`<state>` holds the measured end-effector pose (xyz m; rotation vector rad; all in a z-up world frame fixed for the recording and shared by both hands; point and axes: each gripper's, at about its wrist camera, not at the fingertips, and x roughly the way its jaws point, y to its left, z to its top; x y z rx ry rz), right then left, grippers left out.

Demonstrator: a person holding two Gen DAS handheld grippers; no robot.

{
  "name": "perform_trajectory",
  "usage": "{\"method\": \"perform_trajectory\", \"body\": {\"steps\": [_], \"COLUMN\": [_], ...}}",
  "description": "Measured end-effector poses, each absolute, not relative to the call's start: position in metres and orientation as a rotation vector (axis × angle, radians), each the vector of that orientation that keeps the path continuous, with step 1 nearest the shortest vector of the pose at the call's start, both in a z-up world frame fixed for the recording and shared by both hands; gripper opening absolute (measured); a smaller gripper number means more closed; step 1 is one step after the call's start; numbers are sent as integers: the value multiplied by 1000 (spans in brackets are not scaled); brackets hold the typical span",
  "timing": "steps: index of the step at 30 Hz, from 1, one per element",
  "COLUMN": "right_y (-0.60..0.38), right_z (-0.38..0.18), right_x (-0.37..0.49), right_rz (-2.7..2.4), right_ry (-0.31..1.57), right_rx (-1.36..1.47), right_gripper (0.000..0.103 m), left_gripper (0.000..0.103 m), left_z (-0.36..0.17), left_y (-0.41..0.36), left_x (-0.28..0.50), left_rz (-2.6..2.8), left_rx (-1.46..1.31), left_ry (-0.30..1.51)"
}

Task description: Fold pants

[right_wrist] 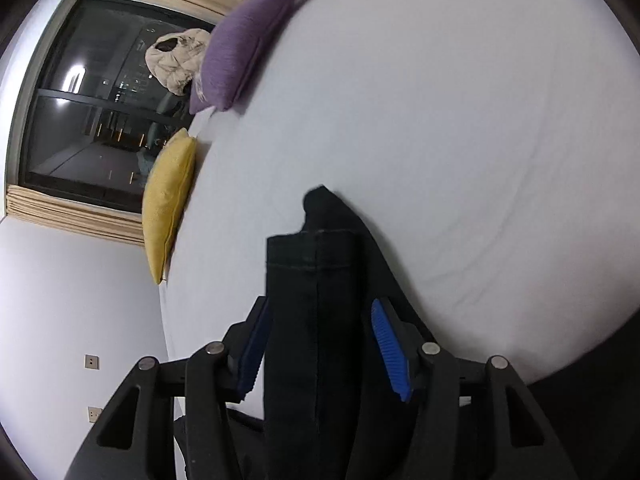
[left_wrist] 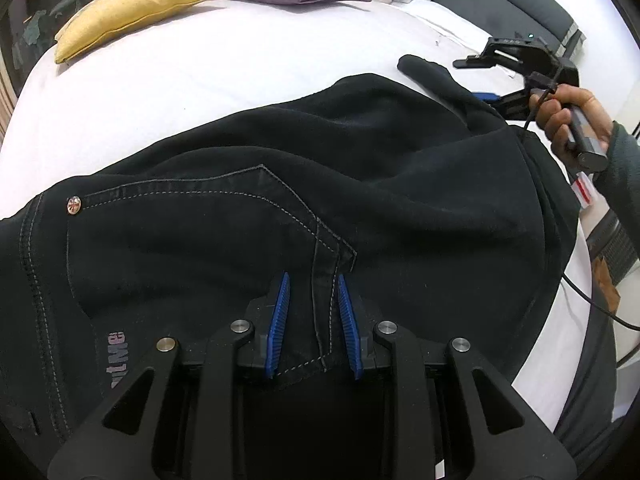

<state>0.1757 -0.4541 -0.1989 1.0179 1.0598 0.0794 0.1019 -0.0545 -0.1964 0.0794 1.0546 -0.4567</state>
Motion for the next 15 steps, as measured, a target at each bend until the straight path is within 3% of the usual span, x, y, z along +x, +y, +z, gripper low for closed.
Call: {"method": "perform_trajectory", "body": {"steps": [8,10,13,15], "right_y": [-460,-462,-457,-453], "right_z": [-210,-213,-209,-204], "right_x": [187,191,193,191], "right_rz": [90,93,117,124], "right_ry": [1107,1107,1113,1109], "right_rx": [1046,1044,991,940], "right_gripper": [53,32,9,7], "left_gripper": [24,24,24,24], "left_z": [-189,-188,-187,-187], "left_y": [-36,-34,-33,-33], "left_x": [87,85,84,84], "left_rz": [-451,-448,-445,-442], "left_rx": [84,82,82,84], "left_ry": [1039,1037,1035,1033]}}
